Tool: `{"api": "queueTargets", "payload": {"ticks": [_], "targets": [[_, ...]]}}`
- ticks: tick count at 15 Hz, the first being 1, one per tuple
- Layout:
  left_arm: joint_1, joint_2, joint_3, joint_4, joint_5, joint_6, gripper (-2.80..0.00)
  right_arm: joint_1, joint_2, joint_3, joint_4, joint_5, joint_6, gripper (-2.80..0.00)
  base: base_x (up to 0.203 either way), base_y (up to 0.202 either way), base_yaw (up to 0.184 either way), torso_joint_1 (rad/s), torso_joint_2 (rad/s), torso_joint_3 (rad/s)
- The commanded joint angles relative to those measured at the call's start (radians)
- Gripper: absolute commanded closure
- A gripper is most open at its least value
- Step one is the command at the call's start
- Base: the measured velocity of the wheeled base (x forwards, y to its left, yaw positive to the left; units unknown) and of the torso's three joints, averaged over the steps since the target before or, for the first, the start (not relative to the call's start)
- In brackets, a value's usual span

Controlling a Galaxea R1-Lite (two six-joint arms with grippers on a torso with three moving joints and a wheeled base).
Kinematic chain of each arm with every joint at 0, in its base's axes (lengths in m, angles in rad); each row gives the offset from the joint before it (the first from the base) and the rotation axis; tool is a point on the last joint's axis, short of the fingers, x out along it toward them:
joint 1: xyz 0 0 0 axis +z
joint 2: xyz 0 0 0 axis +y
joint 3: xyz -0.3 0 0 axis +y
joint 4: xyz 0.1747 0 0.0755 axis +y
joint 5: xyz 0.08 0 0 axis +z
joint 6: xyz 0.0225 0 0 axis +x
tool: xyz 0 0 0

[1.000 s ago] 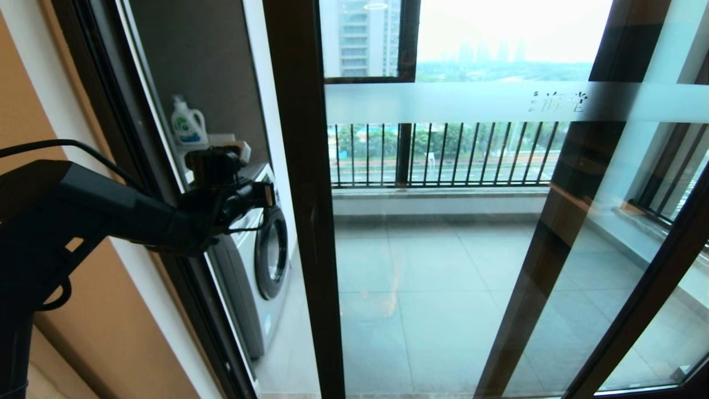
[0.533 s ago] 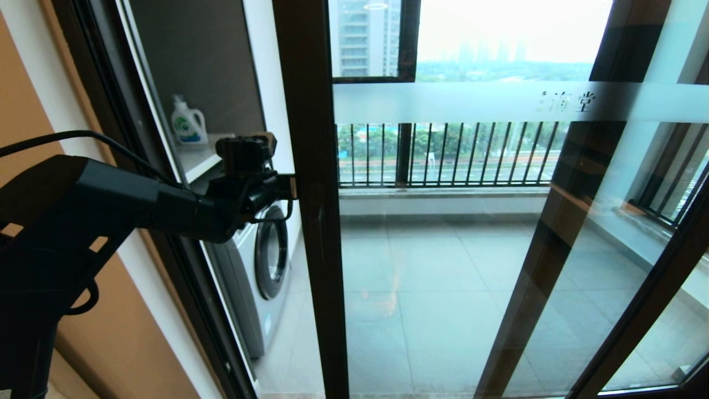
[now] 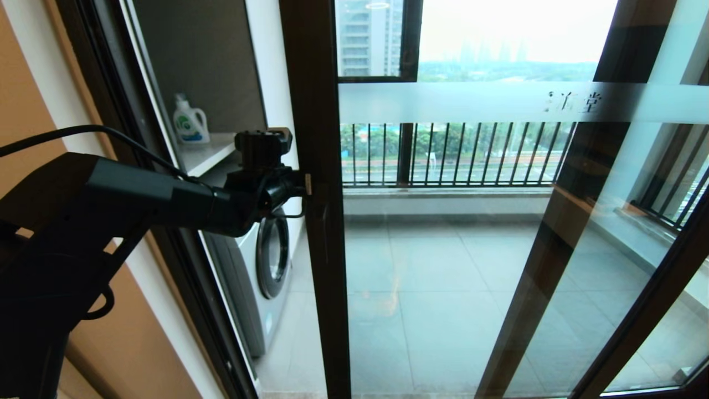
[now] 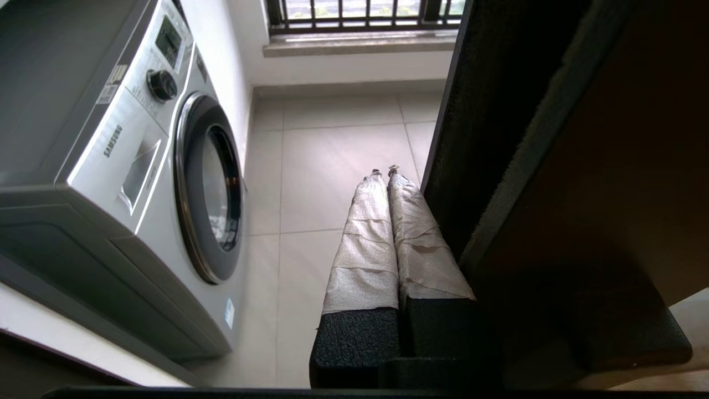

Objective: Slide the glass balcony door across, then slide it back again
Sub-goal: Open the slid door

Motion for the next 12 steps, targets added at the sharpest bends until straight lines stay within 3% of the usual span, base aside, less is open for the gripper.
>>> {"api": "queueTargets", "payload": {"ticks": [1,7,12], "targets": [[-0.042,-0.005,-0.046,0.010,0.008,-0.001,0.00,0.000,0.001,0.000,0.000,0.001,0.000,0.00,0.000,0.000,0.000,0.000,0.00,0.000],[-0.090,0.007,-0.083,0.045,0.020,0.002,0.00,0.000,0.001,0.000,0.000,-0.001,0.000,0.00,0.000,0.000,0.000,0.000,0.00,0.000],[-0.155,0.053,-0.203,0.100,0.020,0.004,0.00,0.000,0.001,0.000,0.000,0.001,-0.002,0.00,0.000,0.000,0.000,0.000,0.00,0.000]]}}
